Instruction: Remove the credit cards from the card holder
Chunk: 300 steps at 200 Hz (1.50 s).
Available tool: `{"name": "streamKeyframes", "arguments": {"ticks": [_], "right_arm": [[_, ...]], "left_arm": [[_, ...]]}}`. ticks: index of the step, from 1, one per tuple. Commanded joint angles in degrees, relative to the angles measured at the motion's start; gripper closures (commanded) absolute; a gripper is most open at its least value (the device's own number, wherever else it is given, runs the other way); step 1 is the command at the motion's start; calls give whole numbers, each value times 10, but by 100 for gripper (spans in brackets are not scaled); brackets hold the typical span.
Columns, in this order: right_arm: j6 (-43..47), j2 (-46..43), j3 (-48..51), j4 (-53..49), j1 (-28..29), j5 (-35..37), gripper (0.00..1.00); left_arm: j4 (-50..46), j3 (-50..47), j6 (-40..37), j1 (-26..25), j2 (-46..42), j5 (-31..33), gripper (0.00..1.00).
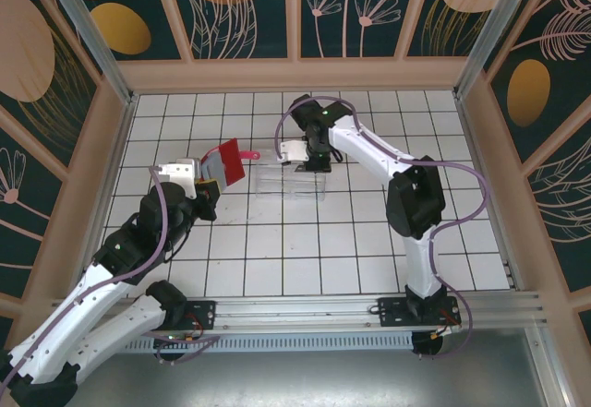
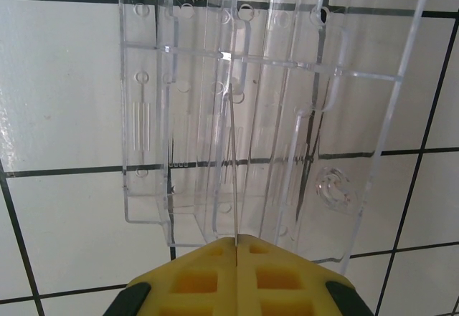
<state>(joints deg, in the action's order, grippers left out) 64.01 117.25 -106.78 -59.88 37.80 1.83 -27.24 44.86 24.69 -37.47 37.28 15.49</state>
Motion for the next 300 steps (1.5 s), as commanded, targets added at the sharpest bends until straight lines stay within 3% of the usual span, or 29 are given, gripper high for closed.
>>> {"name": "streamKeyframes", "arguments": {"ticks": [1,92,198,259,276,300], "right_arm": [[-11,-32,-20,-13,-3,-7,100],[-16,18,-59,-20,-4,0,100],[-12,30,-11,-17,-1,15,100],[-9,48,-31,-7,3,25,100],[-9,46,-35,3,3,32,80],[-8,41,-38,10,3,38,73]], "left_arm": [[11,-1,4,4,-2,4,97],[6,-3,3,4,-8,6,97],[1,-5,2,4,-13,11,97],[-4,1,-5,3,-10,16,97],[-3,1,-5,4,-10,17,97],[-1,3,-5,4,-6,17,97]]}}
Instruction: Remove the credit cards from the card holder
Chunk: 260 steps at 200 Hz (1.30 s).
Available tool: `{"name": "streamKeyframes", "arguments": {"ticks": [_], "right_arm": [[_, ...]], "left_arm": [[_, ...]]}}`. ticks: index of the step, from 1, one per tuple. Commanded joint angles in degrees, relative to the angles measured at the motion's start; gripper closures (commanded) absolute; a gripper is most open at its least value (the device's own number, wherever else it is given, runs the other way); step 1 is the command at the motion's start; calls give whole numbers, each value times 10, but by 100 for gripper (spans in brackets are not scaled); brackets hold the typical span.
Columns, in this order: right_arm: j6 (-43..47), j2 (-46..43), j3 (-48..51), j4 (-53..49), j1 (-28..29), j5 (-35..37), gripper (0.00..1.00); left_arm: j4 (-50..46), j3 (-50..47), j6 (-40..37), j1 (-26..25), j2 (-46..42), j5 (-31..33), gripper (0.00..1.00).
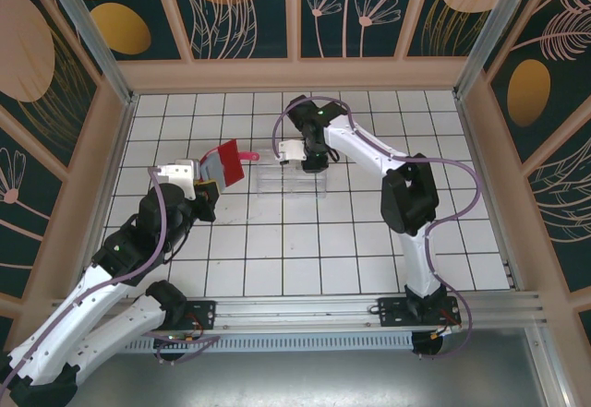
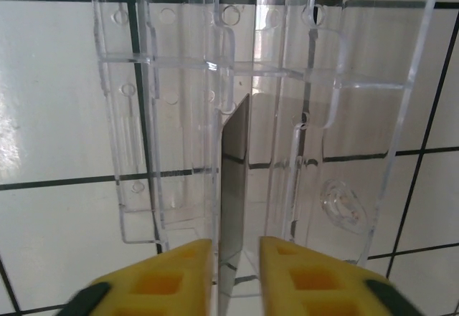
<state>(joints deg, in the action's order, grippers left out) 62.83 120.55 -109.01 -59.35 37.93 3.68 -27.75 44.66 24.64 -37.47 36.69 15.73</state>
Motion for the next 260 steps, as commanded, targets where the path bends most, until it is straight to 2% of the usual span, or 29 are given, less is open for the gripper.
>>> {"name": "streamKeyframes", "arguments": {"ticks": [1,106,169,189,221,238,260], "right_arm": [[4,7,-16,5,2,20,73],[9,-26,-2,110,0,129,71],[-20,-59,3,154,-2,143,70],[-64,-81,-7,163,-5,115,70],[-173,-144,0,173,-12,32,69],[-246,-198,36,197,-14,-17,69],[-367,-276,110,257,-15,-45,66]], "left_arm": [[4,6,-5,3,-1,14,97],[10,4,2,4,1,9,97],[23,-6,8,4,-7,-6,97],[50,-12,3,4,-2,-36,97],[119,-25,-1,4,1,-96,98],[166,-33,4,4,8,-129,97],[233,-42,20,4,23,-175,98]]}}
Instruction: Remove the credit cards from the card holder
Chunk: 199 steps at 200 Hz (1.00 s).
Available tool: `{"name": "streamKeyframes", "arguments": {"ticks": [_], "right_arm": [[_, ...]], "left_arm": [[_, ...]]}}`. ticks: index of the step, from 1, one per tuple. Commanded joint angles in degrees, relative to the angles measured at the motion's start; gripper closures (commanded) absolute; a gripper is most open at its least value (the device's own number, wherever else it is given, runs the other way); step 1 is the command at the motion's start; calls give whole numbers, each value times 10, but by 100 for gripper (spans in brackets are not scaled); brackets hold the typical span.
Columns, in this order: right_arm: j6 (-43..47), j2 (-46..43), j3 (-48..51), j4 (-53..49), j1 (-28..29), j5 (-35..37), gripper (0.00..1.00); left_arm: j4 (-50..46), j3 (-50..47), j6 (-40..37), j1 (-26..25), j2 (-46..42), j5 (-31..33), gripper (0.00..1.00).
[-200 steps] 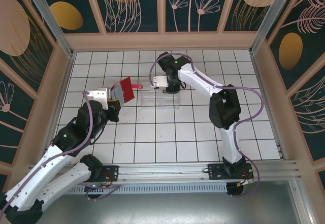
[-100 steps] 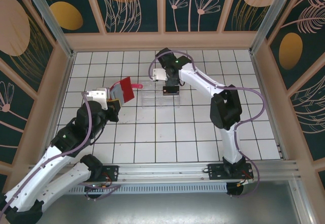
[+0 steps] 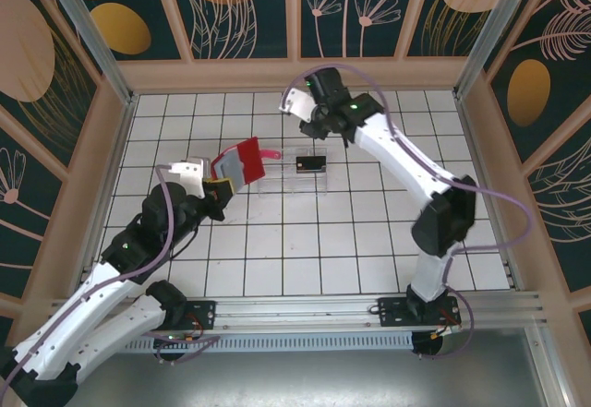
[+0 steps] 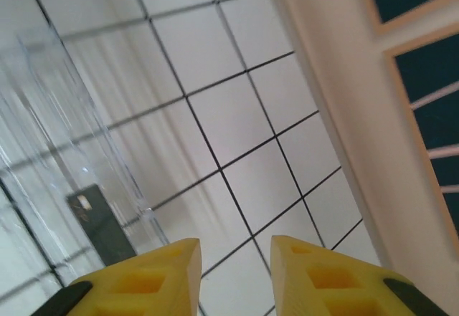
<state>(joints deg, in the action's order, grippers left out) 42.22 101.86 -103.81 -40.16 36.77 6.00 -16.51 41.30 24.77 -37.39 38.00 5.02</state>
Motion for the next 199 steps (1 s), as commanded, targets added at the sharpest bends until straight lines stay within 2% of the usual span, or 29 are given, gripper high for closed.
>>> {"name": "streamKeyframes", "arguments": {"ticks": [1,35,59,87,103,122,136,157,176,199], "right_arm": [[-165,-94,61,68,-3,-70,66],[-331,-175,113,83,-3,-151,66],[-414,-227,146,94,-5,-228,63],[-421,-291,187,104,-6,-354,61],[-421,-325,199,106,-3,-382,61],[-431,-362,211,129,8,-411,61],[-427,-377,214,137,39,-393,61],[-404,-377,191,108,101,-299,62],[-406,-370,177,100,128,-282,62],[-432,-351,167,109,149,-201,62]], "left_arm": [[124,-9,20,3,10,-71,98],[208,-11,49,3,46,-138,98],[240,1,54,3,69,-187,99],[288,10,53,3,71,-242,99],[313,17,54,3,73,-276,99],[320,30,51,3,81,-287,99],[319,40,46,3,89,-290,99],[309,54,43,2,100,-266,99],[304,59,45,3,105,-233,100],[312,65,39,3,113,-257,100]]}}
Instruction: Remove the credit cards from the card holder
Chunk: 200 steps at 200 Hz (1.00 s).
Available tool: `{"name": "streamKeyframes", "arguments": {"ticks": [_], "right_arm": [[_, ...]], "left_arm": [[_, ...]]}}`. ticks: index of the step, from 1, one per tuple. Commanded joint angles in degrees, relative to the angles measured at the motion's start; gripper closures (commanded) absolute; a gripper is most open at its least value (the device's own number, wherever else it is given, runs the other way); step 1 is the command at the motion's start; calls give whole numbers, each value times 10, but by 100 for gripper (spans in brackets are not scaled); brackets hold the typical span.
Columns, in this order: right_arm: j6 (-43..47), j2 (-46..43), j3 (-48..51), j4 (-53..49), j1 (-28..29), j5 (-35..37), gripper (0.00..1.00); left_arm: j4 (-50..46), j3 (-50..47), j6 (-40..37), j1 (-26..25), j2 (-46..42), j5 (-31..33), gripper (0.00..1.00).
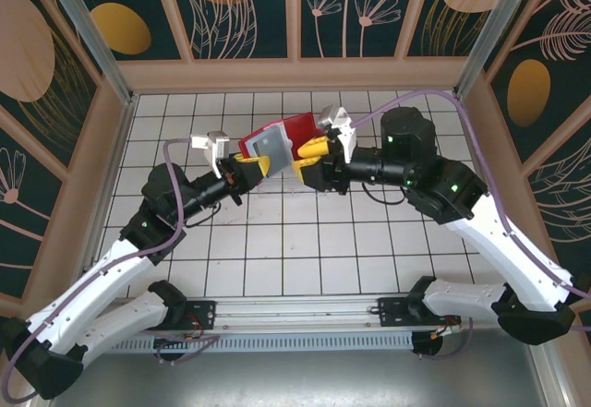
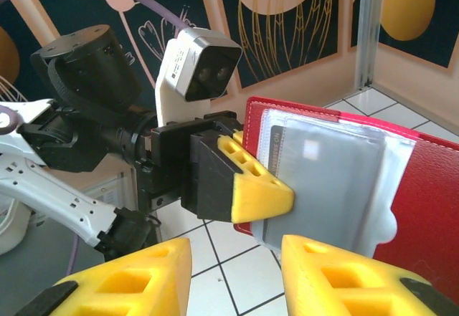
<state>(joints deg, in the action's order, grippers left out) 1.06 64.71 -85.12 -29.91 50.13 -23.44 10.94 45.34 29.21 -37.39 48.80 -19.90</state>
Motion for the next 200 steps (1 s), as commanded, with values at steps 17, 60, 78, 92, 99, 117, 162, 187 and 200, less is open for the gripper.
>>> {"name": "streamKeyframes", "arguments": {"ticks": [17,60,78,92,99,117,162,187,200], "right_arm": [[-51,35,-25,24,16,127,62],[-107,65,-32,71,21,121,49],[-115,84,-49,62,28,145,44],[-111,99,-63,49,35,166,39],[-110,105,-68,43,40,180,38],[-108,117,-77,34,44,203,37],[-104,138,-90,24,56,212,37],[-102,145,-93,20,60,220,37],[-99,150,-97,16,62,215,37]], "left_arm": [[48,21,-6,3,6,-28,100],[44,19,-16,3,4,-37,99],[40,20,-17,3,6,-35,99],[35,21,-18,3,8,-36,99],[34,21,-19,3,9,-38,98],[34,21,-18,3,9,-42,98],[32,21,-20,3,6,-43,98],[31,23,-21,3,5,-44,98],[29,24,-21,3,5,-45,98]]}}
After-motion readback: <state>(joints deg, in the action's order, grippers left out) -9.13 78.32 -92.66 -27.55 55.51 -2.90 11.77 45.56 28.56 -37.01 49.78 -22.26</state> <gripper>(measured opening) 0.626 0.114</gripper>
